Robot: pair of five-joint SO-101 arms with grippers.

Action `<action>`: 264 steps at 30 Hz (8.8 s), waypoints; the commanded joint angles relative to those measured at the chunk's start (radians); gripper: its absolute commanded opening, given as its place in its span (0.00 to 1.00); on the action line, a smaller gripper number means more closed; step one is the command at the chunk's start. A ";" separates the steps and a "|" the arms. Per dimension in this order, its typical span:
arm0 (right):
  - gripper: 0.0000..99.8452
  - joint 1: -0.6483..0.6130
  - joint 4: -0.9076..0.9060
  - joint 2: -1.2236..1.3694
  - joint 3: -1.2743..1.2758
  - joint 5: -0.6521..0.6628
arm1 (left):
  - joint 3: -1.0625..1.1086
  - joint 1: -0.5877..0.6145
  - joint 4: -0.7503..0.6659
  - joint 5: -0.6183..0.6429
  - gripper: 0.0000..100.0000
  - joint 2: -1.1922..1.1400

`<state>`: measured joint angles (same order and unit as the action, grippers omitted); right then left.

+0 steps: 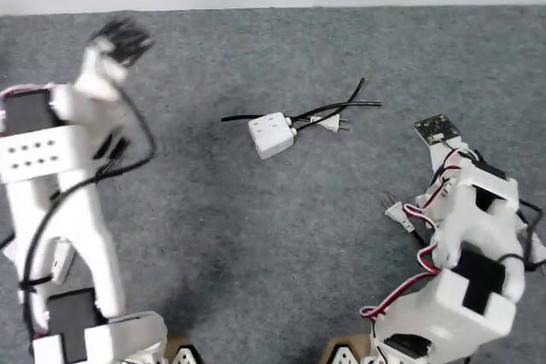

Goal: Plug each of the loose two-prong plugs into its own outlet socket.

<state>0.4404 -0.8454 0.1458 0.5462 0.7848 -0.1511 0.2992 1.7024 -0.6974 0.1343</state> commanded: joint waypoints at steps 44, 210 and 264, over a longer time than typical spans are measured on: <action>0.28 0.182 -0.134 -0.185 -0.209 0.124 | 0.630 0.572 -0.660 -0.146 0.31 0.049; 0.30 -0.091 -0.536 0.105 -0.476 0.021 | 0.811 0.643 -0.546 -0.106 0.02 0.453; 0.30 -0.242 -0.526 0.114 -0.456 -0.075 | 0.199 -0.126 -1.011 -0.046 0.24 -0.446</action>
<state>0.2240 -1.3717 0.2639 0.0997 0.7204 0.2770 0.2194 0.6160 -0.7281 -0.2079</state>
